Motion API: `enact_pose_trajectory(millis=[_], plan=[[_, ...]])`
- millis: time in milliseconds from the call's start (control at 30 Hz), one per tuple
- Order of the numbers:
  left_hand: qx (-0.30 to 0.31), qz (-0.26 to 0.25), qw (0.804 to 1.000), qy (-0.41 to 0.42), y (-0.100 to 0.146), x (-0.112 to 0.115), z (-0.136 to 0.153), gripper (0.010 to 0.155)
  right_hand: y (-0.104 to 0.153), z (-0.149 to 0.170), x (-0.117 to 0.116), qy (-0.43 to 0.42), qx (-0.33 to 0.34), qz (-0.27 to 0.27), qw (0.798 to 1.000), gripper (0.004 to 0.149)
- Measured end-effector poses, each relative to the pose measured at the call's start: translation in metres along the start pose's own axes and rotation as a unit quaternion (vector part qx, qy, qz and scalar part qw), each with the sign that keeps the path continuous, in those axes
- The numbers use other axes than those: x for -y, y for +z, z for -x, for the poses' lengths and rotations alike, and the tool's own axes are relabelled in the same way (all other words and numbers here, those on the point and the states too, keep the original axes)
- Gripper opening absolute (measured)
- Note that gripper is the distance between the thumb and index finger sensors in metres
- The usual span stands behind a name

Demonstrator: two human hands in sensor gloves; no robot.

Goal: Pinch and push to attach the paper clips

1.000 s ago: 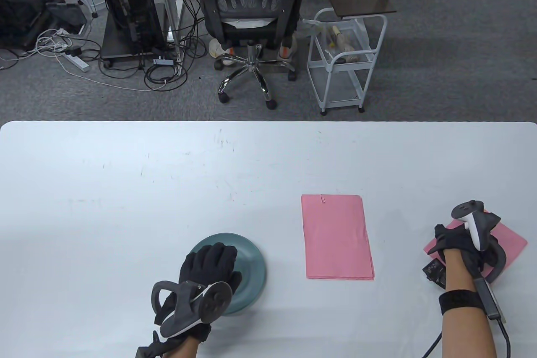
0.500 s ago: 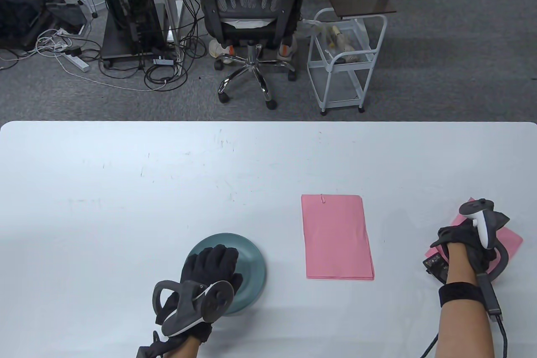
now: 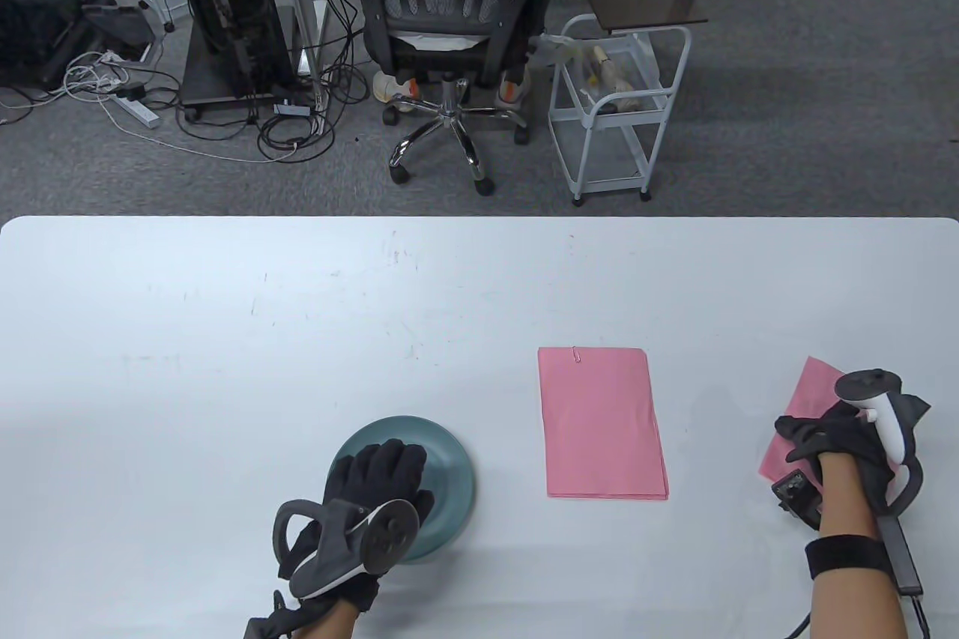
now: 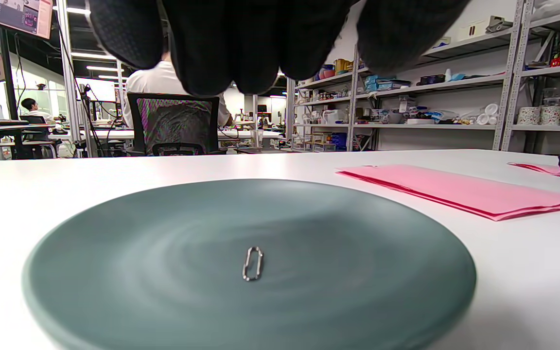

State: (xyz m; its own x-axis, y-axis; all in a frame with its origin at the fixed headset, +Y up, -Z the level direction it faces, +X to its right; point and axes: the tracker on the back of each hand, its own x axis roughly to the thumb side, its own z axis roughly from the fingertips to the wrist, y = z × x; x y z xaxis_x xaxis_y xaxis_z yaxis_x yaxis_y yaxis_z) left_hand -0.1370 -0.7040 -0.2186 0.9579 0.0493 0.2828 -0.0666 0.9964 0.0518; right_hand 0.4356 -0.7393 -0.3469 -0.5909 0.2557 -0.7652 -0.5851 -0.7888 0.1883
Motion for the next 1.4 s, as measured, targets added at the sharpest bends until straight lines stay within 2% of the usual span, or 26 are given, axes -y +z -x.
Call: enact_pose_trajectory(millis=[167,267,367,467,500,567,733,933,1167,1233,1333,1400], plan=[[0.002,0.003,1.000,0.000,0.000,0.001,-0.001,0.060,0.009,0.004,-0.003,0.015,0.021,0.002,1.000,0.097],[0.002,0.008,1.000,0.000,0.000,0.001,-0.001,0.060,0.013,0.005,-0.004,0.034,0.024,-0.037,0.998,0.101],[0.001,0.010,1.000,0.001,0.000,0.001,-0.001,0.060,0.011,0.008,-0.011,0.010,0.037,-0.085,0.996,0.104],[-0.002,0.013,1.000,0.001,0.000,0.001,-0.001,0.060,0.011,0.006,-0.021,0.078,0.018,-0.053,0.995,0.103],[-0.002,0.015,1.000,0.001,0.000,0.002,-0.001,0.060,0.011,0.007,-0.020,0.069,0.030,-0.065,0.995,0.103],[-0.003,0.017,1.000,0.001,0.000,0.001,-0.001,0.060,0.013,0.008,-0.021,0.050,0.023,-0.047,0.997,0.104],[0.001,0.016,1.000,0.000,-0.001,0.001,-0.002,0.060,0.017,0.005,-0.020,0.059,0.023,-0.011,0.998,0.105],[-0.002,0.021,1.000,0.003,-0.001,0.002,-0.001,0.060,0.020,0.000,-0.022,0.071,0.032,0.003,0.997,0.104],[-0.003,0.037,0.999,0.001,-0.001,0.003,-0.001,0.060,0.020,0.005,-0.022,0.040,0.071,-0.052,0.995,0.104],[-0.003,0.040,0.999,0.001,-0.001,0.003,-0.001,0.060,0.019,0.009,-0.020,0.017,0.079,-0.090,0.993,0.104],[-0.002,0.043,0.999,0.001,-0.001,0.003,-0.001,0.060,0.019,0.013,-0.022,0.031,0.080,-0.138,0.987,0.107],[-0.001,0.044,0.999,0.001,-0.001,0.003,-0.001,0.060,0.020,0.014,-0.026,0.047,0.084,-0.138,0.986,0.109]])
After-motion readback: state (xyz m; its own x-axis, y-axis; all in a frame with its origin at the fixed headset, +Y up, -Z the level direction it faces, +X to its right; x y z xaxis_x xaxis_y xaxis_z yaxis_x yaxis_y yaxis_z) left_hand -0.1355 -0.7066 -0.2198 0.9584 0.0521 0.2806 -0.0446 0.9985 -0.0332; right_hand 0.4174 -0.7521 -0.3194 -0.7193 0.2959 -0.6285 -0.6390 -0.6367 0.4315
